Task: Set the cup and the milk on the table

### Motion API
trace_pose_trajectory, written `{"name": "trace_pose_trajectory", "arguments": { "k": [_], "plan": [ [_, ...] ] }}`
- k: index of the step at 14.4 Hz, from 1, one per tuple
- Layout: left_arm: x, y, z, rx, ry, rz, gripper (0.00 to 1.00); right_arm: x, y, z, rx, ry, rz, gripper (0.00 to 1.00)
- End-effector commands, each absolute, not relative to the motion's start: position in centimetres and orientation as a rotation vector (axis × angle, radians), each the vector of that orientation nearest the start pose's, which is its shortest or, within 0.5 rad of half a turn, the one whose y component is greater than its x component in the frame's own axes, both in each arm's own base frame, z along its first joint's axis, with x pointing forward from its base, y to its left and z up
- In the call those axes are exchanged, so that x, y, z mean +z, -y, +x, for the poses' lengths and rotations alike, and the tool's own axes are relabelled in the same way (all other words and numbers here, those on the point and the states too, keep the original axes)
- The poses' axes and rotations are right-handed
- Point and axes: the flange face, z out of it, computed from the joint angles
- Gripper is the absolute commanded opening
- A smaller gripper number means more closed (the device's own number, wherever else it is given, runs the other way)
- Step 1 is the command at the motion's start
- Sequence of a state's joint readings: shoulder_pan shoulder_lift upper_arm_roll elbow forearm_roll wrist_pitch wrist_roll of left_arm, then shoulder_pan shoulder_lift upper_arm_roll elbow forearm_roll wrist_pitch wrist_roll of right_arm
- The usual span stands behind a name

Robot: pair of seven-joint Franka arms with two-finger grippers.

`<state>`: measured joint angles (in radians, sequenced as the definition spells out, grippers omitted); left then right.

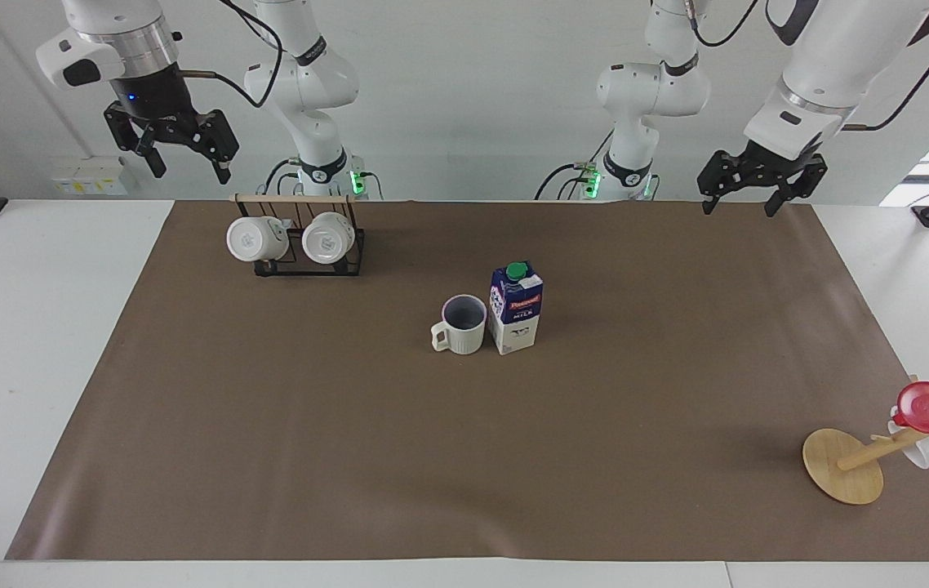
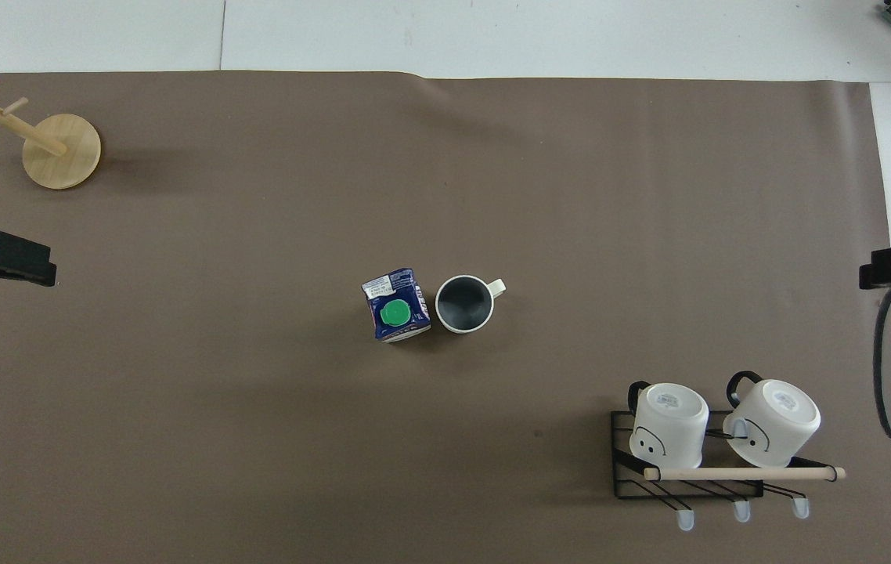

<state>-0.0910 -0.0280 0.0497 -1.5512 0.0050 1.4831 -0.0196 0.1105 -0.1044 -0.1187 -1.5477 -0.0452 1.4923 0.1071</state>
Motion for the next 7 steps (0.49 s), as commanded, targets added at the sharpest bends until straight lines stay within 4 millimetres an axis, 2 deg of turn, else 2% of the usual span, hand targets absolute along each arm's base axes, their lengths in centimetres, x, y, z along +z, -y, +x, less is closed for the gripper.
{"name": "trace_pose_trajectory", "arguments": {
  "k": [1,5,7],
  "plan": [
    [64.6,1.4,53.3,0.060,-0.020,-3.131,1.00,68.5,1.6,51.4,-0.061,-0.163,-3.157,1.00],
    [64.6,2.6,53.3,0.060,-0.057,-3.131,1.00,68.5,1.7,51.4,-0.060,-0.165,-3.155,1.00],
    [64.5,4.0,53.1,0.064,-0.099,-3.128,1.00,68.5,1.6,51.4,-0.060,-0.163,-3.155,1.00]
  ]
}}
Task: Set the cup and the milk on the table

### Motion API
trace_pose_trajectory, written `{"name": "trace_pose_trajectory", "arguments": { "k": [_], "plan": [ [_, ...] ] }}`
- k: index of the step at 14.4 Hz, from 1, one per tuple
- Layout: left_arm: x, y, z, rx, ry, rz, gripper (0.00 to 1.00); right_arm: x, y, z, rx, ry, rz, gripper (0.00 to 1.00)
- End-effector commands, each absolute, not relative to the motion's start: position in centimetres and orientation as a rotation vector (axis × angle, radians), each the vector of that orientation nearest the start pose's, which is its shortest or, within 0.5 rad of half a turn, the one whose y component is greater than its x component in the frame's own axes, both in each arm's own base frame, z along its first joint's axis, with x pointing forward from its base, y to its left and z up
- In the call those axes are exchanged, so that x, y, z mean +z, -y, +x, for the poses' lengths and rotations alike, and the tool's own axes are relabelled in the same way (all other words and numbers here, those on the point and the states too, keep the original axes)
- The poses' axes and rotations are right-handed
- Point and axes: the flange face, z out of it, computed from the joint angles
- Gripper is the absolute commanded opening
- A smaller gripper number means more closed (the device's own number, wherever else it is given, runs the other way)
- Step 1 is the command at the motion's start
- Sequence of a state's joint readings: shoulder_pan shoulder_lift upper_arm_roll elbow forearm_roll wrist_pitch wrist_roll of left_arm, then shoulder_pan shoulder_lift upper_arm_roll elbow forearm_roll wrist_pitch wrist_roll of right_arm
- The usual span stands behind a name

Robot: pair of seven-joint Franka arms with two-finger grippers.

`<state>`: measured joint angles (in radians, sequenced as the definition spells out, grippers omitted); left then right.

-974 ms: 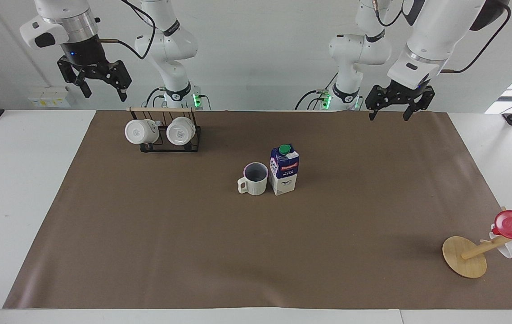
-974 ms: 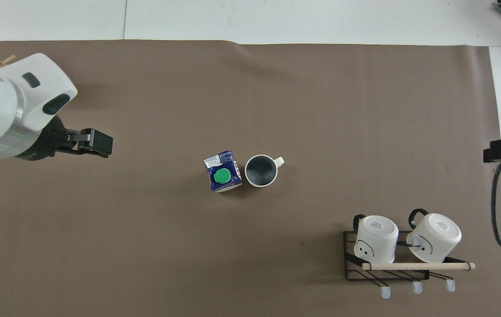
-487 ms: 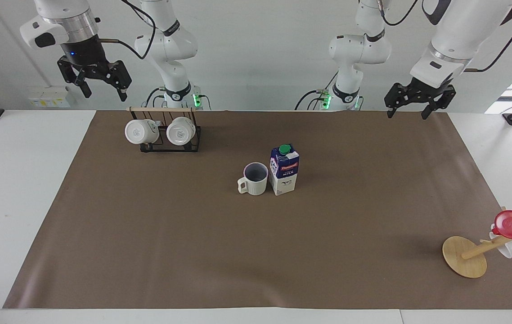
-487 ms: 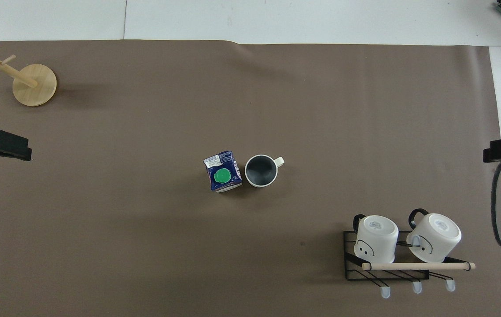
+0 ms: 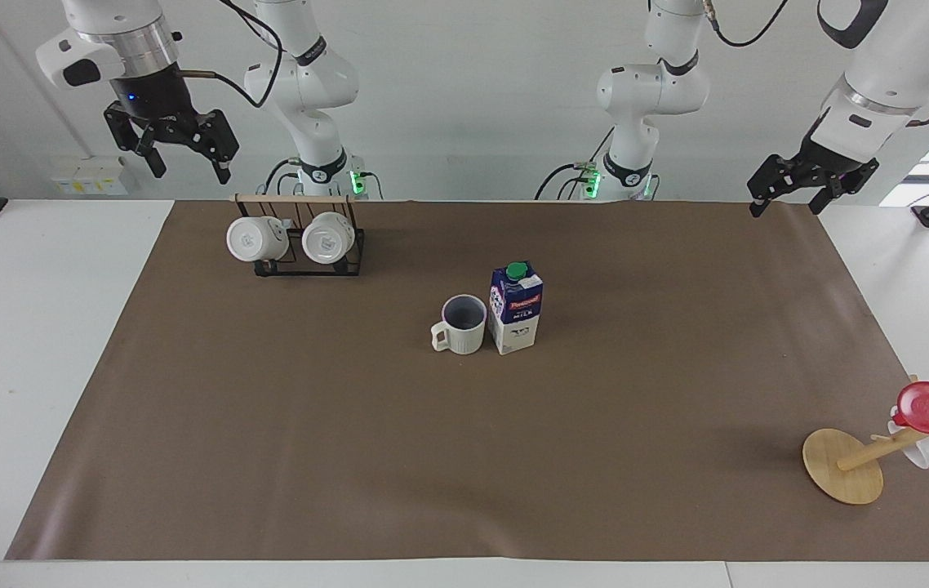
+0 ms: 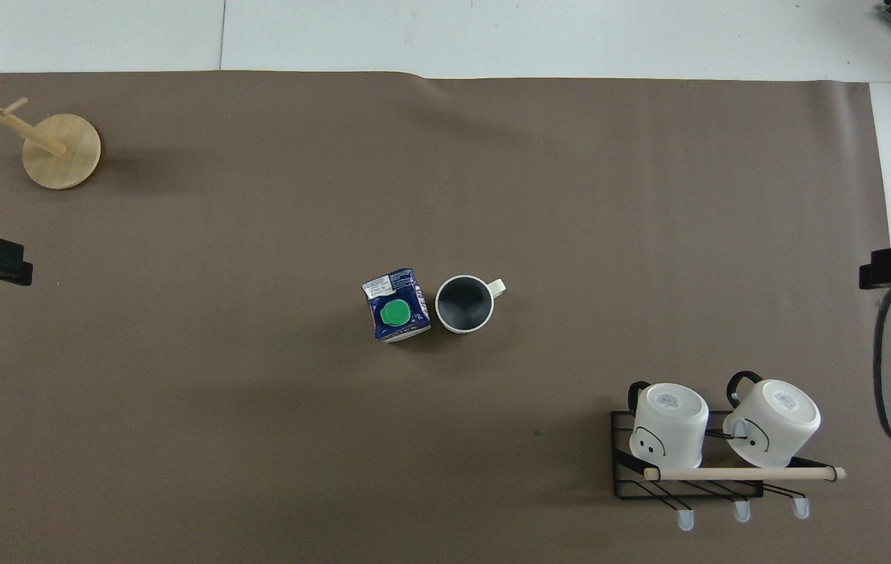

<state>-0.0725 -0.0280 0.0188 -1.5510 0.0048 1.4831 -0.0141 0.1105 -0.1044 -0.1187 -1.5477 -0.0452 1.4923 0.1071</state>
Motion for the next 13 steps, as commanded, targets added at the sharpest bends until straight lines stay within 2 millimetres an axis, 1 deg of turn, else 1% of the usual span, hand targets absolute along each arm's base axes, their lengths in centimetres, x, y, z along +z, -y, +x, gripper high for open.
{"name": "trace_pose_trajectory", "arguments": {
  "k": [1,4,5,13],
  "plan": [
    [64.7,4.9,53.0,0.062,-0.124,-3.128,1.00,68.5,1.7,51.4,-0.060,-0.165,-3.155,1.00],
    [64.7,6.4,52.9,0.061,-0.162,-3.125,1.00,68.5,1.7,51.4,-0.061,-0.165,-3.156,1.00],
    [64.7,6.6,52.8,0.061,-0.167,-3.124,1.00,68.6,1.7,51.3,-0.061,-0.165,-3.156,1.00],
    [64.9,6.2,52.7,0.054,-0.155,-3.127,1.00,68.5,1.7,51.4,-0.061,-0.165,-3.156,1.00]
  ]
}}
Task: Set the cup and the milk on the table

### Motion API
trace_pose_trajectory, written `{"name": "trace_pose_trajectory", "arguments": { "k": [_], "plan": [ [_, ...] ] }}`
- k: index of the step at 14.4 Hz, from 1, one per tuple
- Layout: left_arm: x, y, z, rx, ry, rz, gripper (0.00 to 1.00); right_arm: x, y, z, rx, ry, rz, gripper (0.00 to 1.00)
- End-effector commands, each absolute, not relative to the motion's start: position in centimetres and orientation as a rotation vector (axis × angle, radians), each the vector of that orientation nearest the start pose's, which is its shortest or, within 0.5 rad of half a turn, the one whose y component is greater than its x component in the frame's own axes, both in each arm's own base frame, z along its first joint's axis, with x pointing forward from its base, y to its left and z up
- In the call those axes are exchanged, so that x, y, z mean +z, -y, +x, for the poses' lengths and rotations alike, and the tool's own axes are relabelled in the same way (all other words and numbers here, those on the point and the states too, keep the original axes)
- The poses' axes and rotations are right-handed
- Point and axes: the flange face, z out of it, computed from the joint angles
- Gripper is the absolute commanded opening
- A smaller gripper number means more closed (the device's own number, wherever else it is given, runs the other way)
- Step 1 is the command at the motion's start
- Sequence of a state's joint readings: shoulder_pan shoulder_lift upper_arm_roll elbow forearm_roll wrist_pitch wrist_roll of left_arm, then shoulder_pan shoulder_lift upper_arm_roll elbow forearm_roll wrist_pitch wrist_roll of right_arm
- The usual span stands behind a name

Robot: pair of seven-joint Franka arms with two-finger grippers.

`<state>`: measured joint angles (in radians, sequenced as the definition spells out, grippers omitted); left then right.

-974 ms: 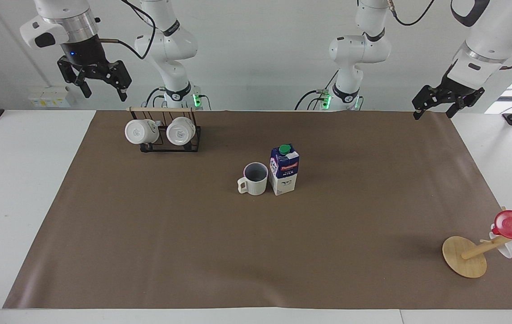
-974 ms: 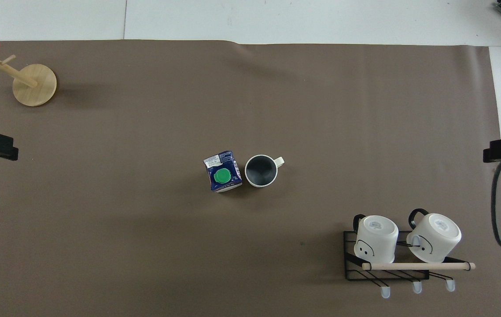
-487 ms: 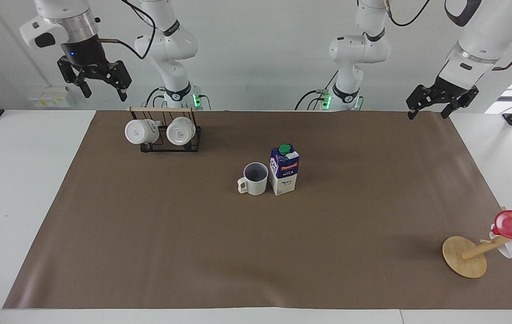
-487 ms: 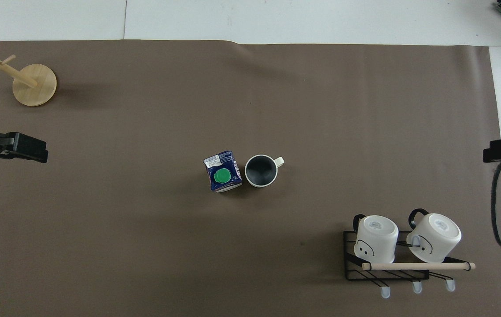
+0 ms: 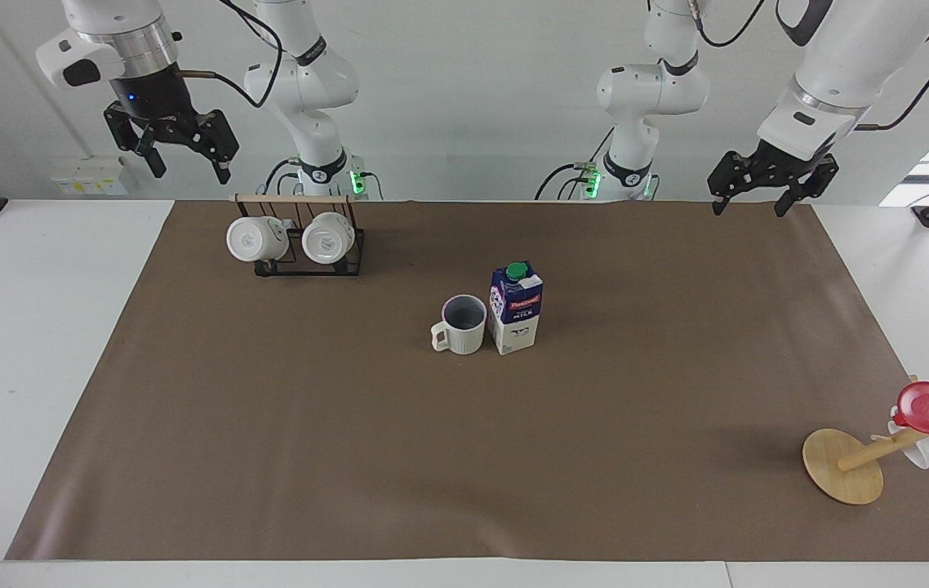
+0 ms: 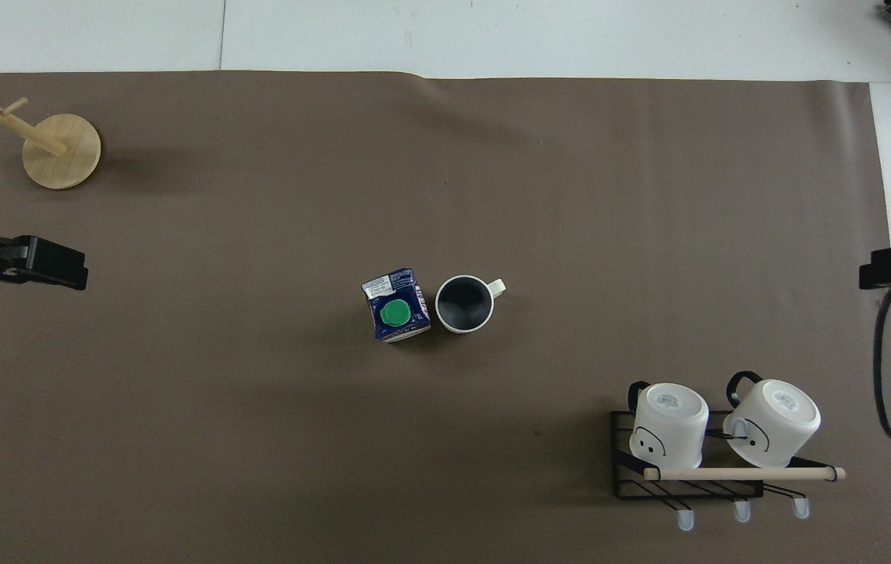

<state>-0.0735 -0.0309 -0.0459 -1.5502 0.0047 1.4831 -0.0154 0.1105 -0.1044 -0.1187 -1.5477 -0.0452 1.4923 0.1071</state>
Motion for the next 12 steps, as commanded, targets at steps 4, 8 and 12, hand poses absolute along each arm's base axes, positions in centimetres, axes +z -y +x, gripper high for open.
{"name": "trace_pose_trajectory", "arguments": {
  "k": [4,8,12],
  "plan": [
    [65.03,6.24,52.71,0.047,-0.153,-3.128,1.00,68.49,1.68,51.36,-0.061,-0.165,-3.156,1.00],
    [65.04,6.52,52.84,0.033,-0.177,-3.129,1.00,68.48,1.67,51.34,-0.058,-0.165,-3.155,1.00],
    [65.06,7.05,52.73,0.038,-0.179,-3.168,1.00,68.49,1.67,51.36,-0.060,-0.165,-3.155,1.00]
  ]
}}
